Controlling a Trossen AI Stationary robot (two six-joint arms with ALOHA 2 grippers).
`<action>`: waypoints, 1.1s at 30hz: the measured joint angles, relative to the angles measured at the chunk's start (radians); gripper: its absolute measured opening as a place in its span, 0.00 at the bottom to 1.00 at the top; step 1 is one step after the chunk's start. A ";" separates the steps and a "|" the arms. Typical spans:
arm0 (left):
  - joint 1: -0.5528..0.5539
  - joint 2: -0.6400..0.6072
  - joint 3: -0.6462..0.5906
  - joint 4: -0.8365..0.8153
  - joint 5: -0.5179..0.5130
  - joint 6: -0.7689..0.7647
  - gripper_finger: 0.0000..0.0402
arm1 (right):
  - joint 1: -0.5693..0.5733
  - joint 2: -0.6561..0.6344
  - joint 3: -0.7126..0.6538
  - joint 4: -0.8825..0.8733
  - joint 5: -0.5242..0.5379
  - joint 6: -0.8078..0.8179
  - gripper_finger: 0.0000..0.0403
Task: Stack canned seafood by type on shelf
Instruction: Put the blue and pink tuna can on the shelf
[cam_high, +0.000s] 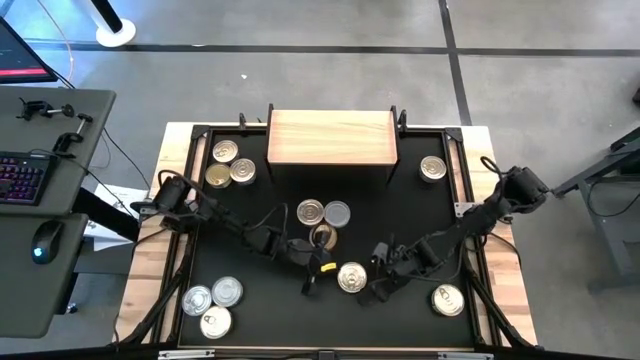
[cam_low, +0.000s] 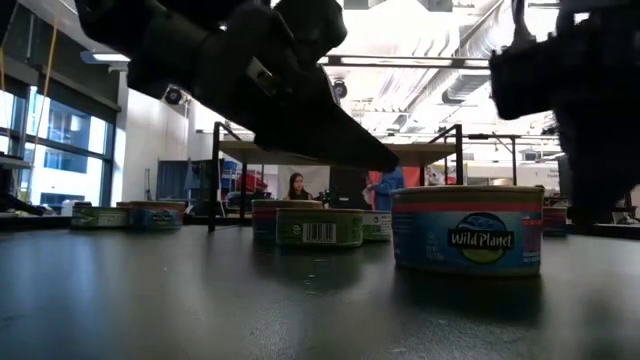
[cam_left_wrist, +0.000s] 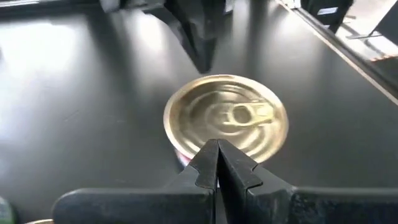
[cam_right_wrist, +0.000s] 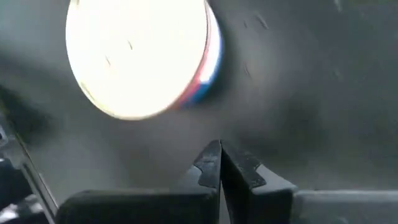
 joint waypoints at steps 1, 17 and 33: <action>0.005 0.003 0.000 0.003 0.000 0.005 0.00 | -0.009 0.000 -0.005 0.029 -0.002 -0.007 0.00; -0.010 0.045 0.000 0.021 0.057 -0.021 0.00 | -0.080 0.000 -0.006 0.052 -0.048 -0.065 0.00; -0.011 0.045 0.000 0.100 0.091 -0.092 0.00 | -0.079 0.000 -0.005 0.043 -0.069 -0.065 0.00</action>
